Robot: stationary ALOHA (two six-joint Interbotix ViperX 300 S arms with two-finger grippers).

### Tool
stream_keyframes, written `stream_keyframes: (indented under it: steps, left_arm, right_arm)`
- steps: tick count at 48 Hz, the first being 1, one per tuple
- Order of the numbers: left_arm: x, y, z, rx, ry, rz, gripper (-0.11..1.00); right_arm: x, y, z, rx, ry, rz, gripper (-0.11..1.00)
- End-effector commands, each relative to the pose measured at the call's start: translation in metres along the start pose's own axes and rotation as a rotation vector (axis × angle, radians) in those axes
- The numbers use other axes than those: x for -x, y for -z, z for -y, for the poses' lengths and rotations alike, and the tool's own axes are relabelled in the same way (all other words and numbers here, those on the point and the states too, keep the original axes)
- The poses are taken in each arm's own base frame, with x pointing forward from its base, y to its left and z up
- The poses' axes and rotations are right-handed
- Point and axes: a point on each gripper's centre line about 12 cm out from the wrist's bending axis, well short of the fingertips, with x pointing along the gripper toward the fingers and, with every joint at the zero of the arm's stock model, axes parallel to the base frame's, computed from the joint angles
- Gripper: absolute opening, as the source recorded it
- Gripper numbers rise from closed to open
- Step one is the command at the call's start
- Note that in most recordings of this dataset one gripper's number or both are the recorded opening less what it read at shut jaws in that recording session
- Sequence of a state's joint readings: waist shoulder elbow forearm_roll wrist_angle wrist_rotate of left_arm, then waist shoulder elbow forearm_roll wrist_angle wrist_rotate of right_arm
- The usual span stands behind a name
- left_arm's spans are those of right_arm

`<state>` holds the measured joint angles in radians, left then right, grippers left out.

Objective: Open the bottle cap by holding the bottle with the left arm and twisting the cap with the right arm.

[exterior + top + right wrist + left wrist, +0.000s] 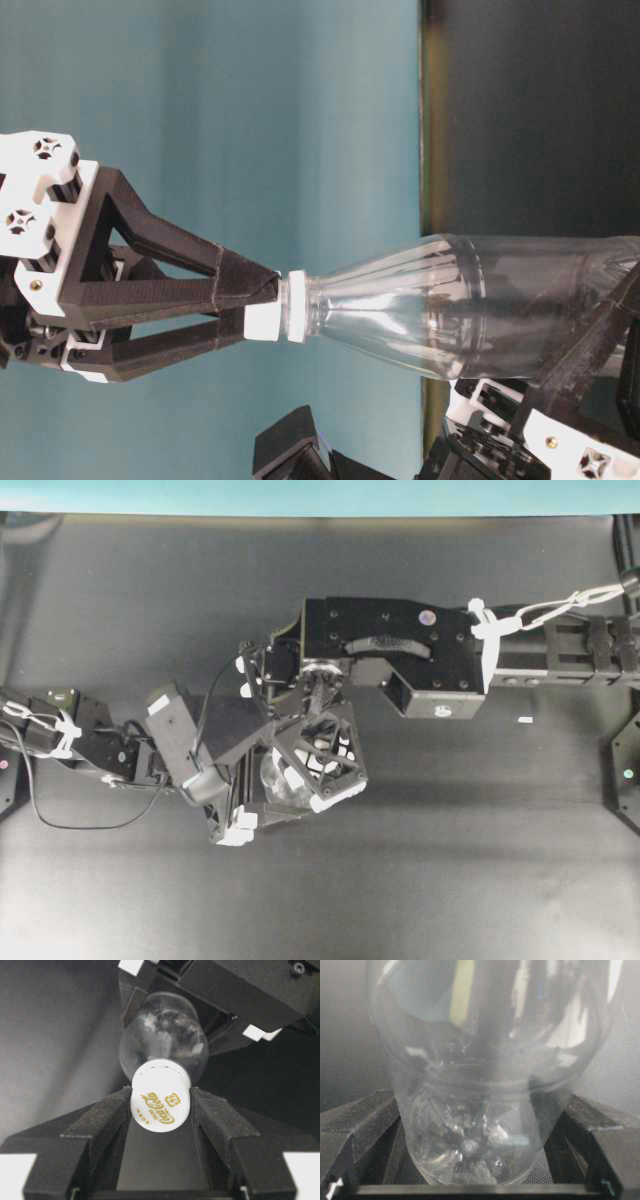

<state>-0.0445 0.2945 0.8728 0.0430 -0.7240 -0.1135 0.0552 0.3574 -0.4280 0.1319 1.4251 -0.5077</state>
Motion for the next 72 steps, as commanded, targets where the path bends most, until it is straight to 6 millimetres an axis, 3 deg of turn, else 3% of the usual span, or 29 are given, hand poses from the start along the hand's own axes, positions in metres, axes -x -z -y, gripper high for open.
stream_keyframes:
  steps: [1, 4, 11, 15, 44, 51, 72]
  left_arm:
    - [0.0, 0.002, -0.001, 0.001, -0.002, -0.009, 0.88]
    - [0.001, 0.003, -0.003, 0.004, -0.008, -0.013, 0.88]
    - [0.001, 0.002, -0.004, 0.003, -0.009, -0.01, 0.88]
    - [0.001, 0.003, -0.004, 0.003, -0.009, -0.012, 0.88]
    - [-0.002, -0.005, -0.017, 0.025, -0.039, 0.011, 0.88]
    - [-0.005, -0.011, -0.018, 0.036, -0.04, 0.027, 0.99]
    - [-0.007, -0.015, -0.018, 0.035, -0.04, 0.036, 0.98]
  right_arm:
    - [0.008, -0.004, -0.006, 0.007, 0.011, 0.02, 0.37]
    - [0.008, -0.003, -0.005, 0.009, 0.021, 0.014, 0.39]
    - [0.008, 0.001, -0.008, 0.002, 0.03, 0.004, 0.74]
    - [0.009, 0.002, -0.01, 0.002, 0.04, 0.012, 0.84]
    - [0.038, 0.041, -0.028, -0.113, 0.113, 0.01, 0.84]
    - [0.042, 0.048, -0.032, -0.192, 0.143, 0.11, 0.84]
    - [0.035, 0.09, -0.052, -0.431, 0.184, 0.379, 0.84]
